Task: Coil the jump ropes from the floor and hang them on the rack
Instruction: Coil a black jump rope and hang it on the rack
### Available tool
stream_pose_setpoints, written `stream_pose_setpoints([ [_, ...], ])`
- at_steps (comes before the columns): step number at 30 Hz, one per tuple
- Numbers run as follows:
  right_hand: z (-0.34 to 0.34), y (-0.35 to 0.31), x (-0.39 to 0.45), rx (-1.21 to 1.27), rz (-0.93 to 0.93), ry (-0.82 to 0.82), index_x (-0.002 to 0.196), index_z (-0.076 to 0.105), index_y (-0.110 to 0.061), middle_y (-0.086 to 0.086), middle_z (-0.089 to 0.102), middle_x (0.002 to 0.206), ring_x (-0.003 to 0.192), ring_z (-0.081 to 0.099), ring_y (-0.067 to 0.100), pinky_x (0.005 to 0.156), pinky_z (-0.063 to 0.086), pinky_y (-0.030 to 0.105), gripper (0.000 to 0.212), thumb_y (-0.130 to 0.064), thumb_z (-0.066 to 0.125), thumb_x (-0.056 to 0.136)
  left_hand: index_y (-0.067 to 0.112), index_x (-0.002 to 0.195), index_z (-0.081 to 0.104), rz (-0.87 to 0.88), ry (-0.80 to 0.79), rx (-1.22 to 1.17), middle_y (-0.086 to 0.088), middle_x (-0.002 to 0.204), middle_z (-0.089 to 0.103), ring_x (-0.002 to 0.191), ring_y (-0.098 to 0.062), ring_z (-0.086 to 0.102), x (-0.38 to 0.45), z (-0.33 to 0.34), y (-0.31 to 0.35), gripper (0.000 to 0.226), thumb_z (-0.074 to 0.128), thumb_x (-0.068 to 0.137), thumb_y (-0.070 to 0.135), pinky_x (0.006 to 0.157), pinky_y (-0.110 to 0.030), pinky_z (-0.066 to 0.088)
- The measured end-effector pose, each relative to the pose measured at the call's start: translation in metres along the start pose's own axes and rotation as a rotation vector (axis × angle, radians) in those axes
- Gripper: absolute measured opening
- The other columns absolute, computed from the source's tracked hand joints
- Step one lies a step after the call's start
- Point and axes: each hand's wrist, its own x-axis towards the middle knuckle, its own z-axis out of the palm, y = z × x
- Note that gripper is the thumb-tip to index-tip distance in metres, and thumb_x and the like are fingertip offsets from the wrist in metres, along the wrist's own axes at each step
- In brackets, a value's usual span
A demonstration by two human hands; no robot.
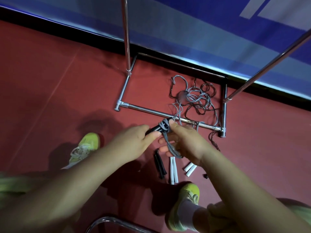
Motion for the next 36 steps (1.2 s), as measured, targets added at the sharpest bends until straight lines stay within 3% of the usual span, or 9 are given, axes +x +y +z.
stream_pose_setpoints([
  [6, 0.004, -0.001, -0.002, -0.009, 0.074, -0.035, 0.091, 0.062, -0.011, 0.01, 0.066, 0.08, 0.066, 0.065, 0.024, 0.065, 0.051, 0.03, 0.059, -0.066, 0.044, 0.08, 0.022, 0.102, 0.047, 0.14, 0.11, 0.433, 0.0, 0.105, 0.059, 0.101, -0.026, 0.058, -0.004, 0.0, 0.001, 0.046, 0.03, 0.091, 0.063, 0.07, -0.033, 0.035],
  [13, 0.006, 0.002, -0.004, -0.004, -0.038, 0.051, 0.084, 0.058, -0.007, 0.009, 0.057, 0.063, 0.045, 0.051, 0.019, 0.048, 0.048, 0.026, 0.039, -0.041, 0.045, 0.098, 0.021, 0.112, 0.044, 0.142, 0.079, 0.398, 0.002, 0.112, 0.055, 0.104, -0.022, 0.054, -0.008, 0.005, 0.005, 0.048, 0.041, 0.089, 0.063, 0.077, -0.032, 0.036],
  [15, 0.005, 0.002, -0.003, -0.036, -0.093, 0.097, 0.077, 0.056, -0.006, 0.01, 0.052, 0.06, 0.043, 0.047, 0.021, 0.043, 0.043, 0.021, 0.036, -0.032, 0.044, 0.099, 0.023, 0.105, 0.048, 0.046, -0.067, 0.204, 0.004, 0.1, 0.059, 0.094, -0.021, 0.058, -0.007, 0.002, 0.005, 0.047, 0.052, 0.083, 0.064, 0.072, -0.032, 0.039],
  [17, 0.004, 0.003, -0.001, -0.061, -0.131, 0.13, 0.07, 0.053, -0.004, 0.011, 0.047, 0.055, 0.041, 0.044, 0.021, 0.037, 0.035, 0.015, 0.037, -0.029, 0.043, 0.096, 0.021, 0.094, 0.055, -0.136, -0.351, -0.317, 0.002, 0.086, 0.067, 0.086, -0.028, 0.067, -0.007, -0.005, 0.005, 0.054, 0.058, 0.073, 0.07, 0.067, -0.031, 0.046],
  [20, 0.004, 0.002, 0.001, 0.091, -0.184, 0.139, 0.074, 0.052, -0.007, 0.015, 0.042, 0.06, 0.044, 0.041, 0.022, 0.044, 0.028, 0.023, 0.036, -0.042, 0.043, 0.076, 0.022, 0.091, 0.066, -0.256, -0.748, -0.785, -0.007, 0.088, 0.073, 0.077, -0.026, 0.07, -0.011, -0.017, 0.007, 0.063, 0.039, 0.07, 0.075, 0.07, -0.033, 0.053],
  [22, 0.003, -0.001, 0.002, 0.255, -0.224, 0.131, 0.077, 0.051, -0.011, 0.016, 0.045, 0.071, 0.054, 0.042, 0.022, 0.05, 0.029, 0.029, 0.032, -0.04, 0.043, 0.069, 0.02, 0.094, 0.067, -0.231, -0.848, -0.921, -0.007, 0.082, 0.071, 0.067, -0.021, 0.067, -0.015, -0.019, 0.01, 0.063, 0.036, 0.07, 0.069, 0.068, -0.035, 0.054],
  [25, 0.001, -0.003, 0.002, 0.335, -0.232, 0.132, 0.083, 0.051, -0.012, 0.01, 0.048, 0.074, 0.06, 0.045, 0.02, 0.05, 0.037, 0.025, 0.026, -0.036, 0.04, 0.08, 0.013, 0.094, 0.064, -0.245, -0.824, -1.033, -0.003, 0.065, 0.059, 0.053, -0.016, 0.056, -0.017, -0.015, 0.015, 0.064, 0.038, 0.072, 0.068, 0.057, -0.028, 0.049],
  [30, 0.002, -0.002, 0.006, 0.33, -0.182, 0.133, 0.088, 0.056, -0.013, 0.011, 0.049, 0.075, 0.061, 0.05, 0.018, 0.062, 0.04, 0.027, 0.026, -0.034, 0.044, 0.097, 0.013, 0.076, 0.058, -0.274, -0.672, -0.999, 0.0, 0.051, 0.045, 0.04, -0.013, 0.04, -0.01, -0.016, 0.009, 0.071, 0.03, 0.067, 0.077, 0.047, -0.024, 0.02],
  [36, -0.002, -0.001, 0.003, 0.164, -0.127, 0.051, 0.101, 0.055, -0.001, 0.024, 0.056, 0.085, 0.072, 0.061, 0.031, 0.066, 0.053, 0.033, 0.035, -0.03, 0.034, 0.104, 0.012, 0.075, 0.058, -0.202, -0.445, -0.702, -0.001, 0.049, 0.05, 0.038, -0.015, 0.044, -0.007, -0.009, 0.007, 0.073, 0.024, 0.072, 0.076, 0.044, -0.024, 0.027],
])
